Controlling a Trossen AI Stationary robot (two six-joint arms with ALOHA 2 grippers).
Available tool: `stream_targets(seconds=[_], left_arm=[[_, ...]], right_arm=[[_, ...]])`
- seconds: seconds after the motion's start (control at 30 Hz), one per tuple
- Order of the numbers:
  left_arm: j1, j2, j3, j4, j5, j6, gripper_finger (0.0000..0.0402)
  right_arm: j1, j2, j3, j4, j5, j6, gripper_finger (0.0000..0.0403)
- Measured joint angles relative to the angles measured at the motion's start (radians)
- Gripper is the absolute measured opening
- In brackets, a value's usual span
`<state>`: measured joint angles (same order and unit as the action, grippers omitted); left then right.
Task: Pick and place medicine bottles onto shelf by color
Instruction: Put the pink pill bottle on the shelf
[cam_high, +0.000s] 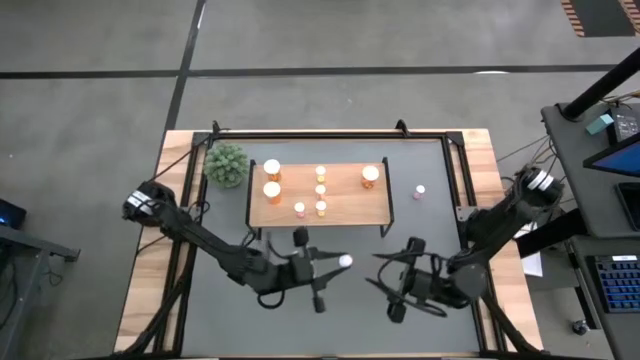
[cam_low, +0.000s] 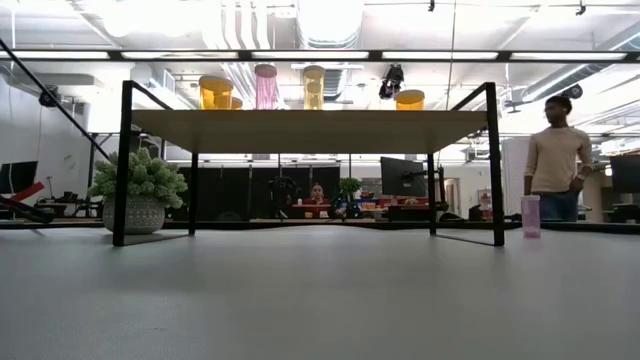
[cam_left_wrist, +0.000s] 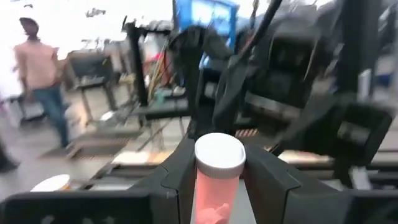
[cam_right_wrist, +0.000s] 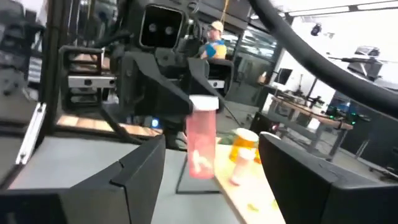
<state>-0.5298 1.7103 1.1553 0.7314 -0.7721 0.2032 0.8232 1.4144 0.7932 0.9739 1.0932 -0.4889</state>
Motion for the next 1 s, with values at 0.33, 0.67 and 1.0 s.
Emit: stream_targets(seconds=[0.33,0.67,1.0], left_arm=[[0.092,-0.001,0.213,-0.488,-0.030,-0.304,0.0094],[0.174,0.017,0.214,-0.493,-0.033,-0.331,0.0094],[0.244,0.129,0.209,-0.488,-0.076,-0.436,0.0094]], right_arm=[[-0.027,-0.438,-0.012,-0.782,-0.323,0.277,0.0235],[-0.041,-0.672,-0.282,-0.452,-0.414,0.105,0.0235],[-0.041,-0.760,-0.298,-0.396,-0.331,0.020,0.0233]])
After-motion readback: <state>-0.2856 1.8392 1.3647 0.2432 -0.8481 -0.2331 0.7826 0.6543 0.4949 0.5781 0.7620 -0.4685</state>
